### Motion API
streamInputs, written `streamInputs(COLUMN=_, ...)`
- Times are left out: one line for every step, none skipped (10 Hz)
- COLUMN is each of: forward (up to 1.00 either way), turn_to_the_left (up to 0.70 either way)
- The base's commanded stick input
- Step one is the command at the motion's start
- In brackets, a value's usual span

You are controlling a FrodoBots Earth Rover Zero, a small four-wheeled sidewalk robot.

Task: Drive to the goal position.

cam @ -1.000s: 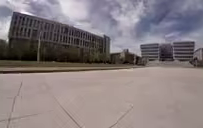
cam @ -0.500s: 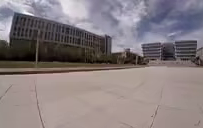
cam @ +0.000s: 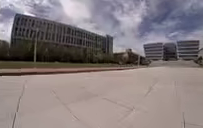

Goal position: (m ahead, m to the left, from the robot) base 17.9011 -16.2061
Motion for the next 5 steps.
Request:
streamInputs(forward=1.00, turn_to_the_left=0.00)
streamInputs(forward=1.00, turn_to_the_left=0.00)
streamInputs(forward=1.00, turn_to_the_left=0.00)
streamInputs(forward=1.00, turn_to_the_left=0.00)
streamInputs(forward=1.00, turn_to_the_left=0.00)
